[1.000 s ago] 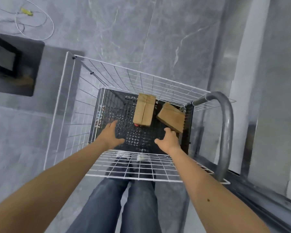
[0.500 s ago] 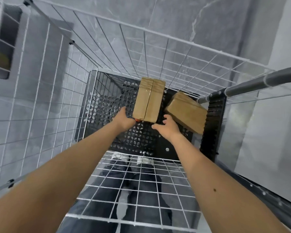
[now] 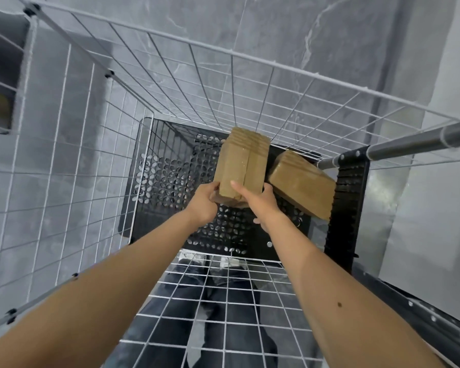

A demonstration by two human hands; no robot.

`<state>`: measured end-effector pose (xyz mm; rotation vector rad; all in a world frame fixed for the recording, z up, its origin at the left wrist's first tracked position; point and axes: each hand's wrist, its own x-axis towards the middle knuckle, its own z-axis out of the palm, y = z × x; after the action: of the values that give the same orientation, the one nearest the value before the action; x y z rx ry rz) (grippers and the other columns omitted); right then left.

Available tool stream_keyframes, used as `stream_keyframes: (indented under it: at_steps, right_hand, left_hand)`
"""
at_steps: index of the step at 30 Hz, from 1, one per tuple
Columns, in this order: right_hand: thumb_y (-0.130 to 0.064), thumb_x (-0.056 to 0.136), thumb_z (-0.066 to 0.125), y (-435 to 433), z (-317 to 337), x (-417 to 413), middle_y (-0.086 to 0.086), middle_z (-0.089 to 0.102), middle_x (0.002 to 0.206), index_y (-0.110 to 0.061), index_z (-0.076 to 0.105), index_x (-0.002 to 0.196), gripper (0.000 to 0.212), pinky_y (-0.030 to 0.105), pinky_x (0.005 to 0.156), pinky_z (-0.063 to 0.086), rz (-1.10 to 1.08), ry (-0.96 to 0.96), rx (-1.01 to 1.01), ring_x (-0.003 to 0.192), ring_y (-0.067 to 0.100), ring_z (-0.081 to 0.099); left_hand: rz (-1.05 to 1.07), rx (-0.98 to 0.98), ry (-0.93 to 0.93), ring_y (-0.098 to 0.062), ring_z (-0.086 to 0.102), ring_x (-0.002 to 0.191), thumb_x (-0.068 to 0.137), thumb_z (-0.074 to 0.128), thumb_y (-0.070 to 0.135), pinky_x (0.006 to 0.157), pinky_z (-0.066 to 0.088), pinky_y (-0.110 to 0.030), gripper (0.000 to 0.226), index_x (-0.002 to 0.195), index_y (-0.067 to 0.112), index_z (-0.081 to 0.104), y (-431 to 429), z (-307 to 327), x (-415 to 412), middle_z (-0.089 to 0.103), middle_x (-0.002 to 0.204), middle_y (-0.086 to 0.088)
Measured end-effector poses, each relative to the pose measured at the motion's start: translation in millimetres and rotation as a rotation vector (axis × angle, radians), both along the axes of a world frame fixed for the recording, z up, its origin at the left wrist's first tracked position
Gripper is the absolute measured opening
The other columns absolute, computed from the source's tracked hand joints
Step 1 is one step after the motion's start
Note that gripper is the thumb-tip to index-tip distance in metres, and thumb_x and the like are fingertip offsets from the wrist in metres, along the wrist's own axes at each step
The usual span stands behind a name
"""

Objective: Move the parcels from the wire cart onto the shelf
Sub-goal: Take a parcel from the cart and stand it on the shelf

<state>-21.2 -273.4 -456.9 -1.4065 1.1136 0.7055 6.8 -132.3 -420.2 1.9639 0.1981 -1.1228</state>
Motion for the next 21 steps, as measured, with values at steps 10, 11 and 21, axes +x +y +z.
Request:
stream_keyframes:
  at_steps: [10, 11, 21]
  right_hand:
    - [-0.055, 0.059, 0.081, 12.5, 102.7, -3.9, 0.006, 0.054, 0.128, -0.019, 0.031, 0.139, 0.101, 0.055, 0.092, 0.049, -0.125, 0.047, 0.233, 0.112, 0.022, 0.055]
    - [-0.055, 0.062, 0.080, 16.0, 118.1, -5.4, 0.007, 0.055, 0.127, -0.018, 0.034, 0.138, 0.096, 0.054, 0.090, 0.051, -0.131, 0.045, 0.258, 0.111, 0.023, 0.056]
    - [-0.045, 0.075, 0.064, 46.3, 285.4, 22.4, 0.018, 0.060, 0.119, -0.013, 0.057, 0.120, 0.055, 0.053, 0.098, 0.045, -0.375, -0.037, 0.694, 0.116, 0.033, 0.054]
  left_hand:
    - [-0.148, -0.113, -0.347, -0.016, 0.039, 0.119, 0.069, 0.040, -0.019, 0.111, 0.027, -0.025, 0.069, 0.135, 0.001, 0.044, 18.0, 100.8, -25.7, 0.040, 0.128, -0.009]
    - [-0.109, -0.116, -0.371, -0.013, 0.039, 0.119, 0.073, 0.039, -0.014, 0.112, 0.027, -0.026, 0.063, 0.132, 0.003, 0.048, 21.3, 117.4, -26.2, 0.042, 0.126, -0.005]
    - [0.625, 0.040, -0.089, -0.028, 0.035, 0.133, 0.049, 0.067, 0.069, 0.105, 0.035, -0.047, 0.120, 0.148, 0.032, 0.011, 65.3, 284.4, 4.5, 0.026, 0.151, -0.008]
